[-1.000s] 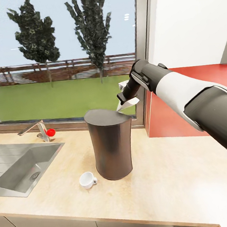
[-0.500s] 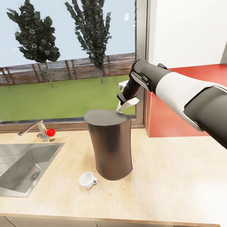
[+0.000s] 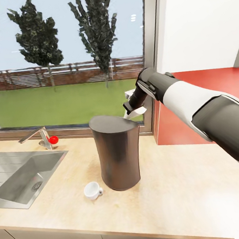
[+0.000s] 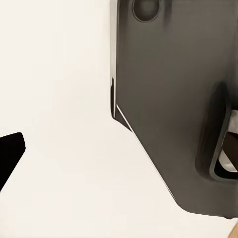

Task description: Set up a coffee station on the kitchen countertop: keep the coffee maker on the countertop, move the bottle of coffee from the kitchen shelf to the counter next to the coffee maker, place a paper coffee filter on top of the coffee maker, put the saucer next to the coffee maker with the coffee cup on the saucer, and place the electric kettle next to the coffee maker.

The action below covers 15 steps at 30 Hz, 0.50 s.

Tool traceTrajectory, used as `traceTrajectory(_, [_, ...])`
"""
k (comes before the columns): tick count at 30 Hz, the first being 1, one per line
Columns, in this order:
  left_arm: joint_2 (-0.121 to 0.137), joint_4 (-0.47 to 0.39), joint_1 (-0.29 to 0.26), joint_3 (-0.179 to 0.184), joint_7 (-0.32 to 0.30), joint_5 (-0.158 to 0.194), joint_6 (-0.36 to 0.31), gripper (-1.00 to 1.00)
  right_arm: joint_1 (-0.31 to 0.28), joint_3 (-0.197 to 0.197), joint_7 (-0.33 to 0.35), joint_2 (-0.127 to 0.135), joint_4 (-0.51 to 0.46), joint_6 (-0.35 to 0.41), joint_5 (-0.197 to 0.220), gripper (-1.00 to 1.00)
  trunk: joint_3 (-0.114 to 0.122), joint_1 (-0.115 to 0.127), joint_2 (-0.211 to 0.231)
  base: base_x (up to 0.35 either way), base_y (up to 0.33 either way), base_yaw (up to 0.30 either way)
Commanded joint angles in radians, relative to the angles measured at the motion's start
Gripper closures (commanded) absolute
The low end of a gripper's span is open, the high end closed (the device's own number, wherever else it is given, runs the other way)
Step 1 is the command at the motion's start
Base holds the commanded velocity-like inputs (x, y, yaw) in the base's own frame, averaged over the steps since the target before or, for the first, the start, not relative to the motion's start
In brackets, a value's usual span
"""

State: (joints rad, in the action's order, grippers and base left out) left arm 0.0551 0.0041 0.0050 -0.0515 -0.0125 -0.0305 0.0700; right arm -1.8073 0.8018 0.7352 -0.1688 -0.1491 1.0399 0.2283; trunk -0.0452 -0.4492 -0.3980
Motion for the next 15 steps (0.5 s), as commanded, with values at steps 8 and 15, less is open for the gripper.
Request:
traceTrajectory(8, [-0.001, 0.0, 0.0, -0.005, -0.001, -0.003, 0.004, -1.0, 0.002, 0.008, -0.002, 0.002, -0.002, 0.004, 0.009, 1.0, -0.002, -0.001, -0.002, 0.017, 0.008, 0.0])
traceTrajectory(15, [-0.001, 0.0, 0.0, -0.005, -0.002, -0.003, 0.003, -1.0, 0.002, 0.008, -0.002, 0.002, -0.003, 0.004, 0.008, 1.0, -0.002, -0.001, -0.002, 0.013, 0.0, 0.0])
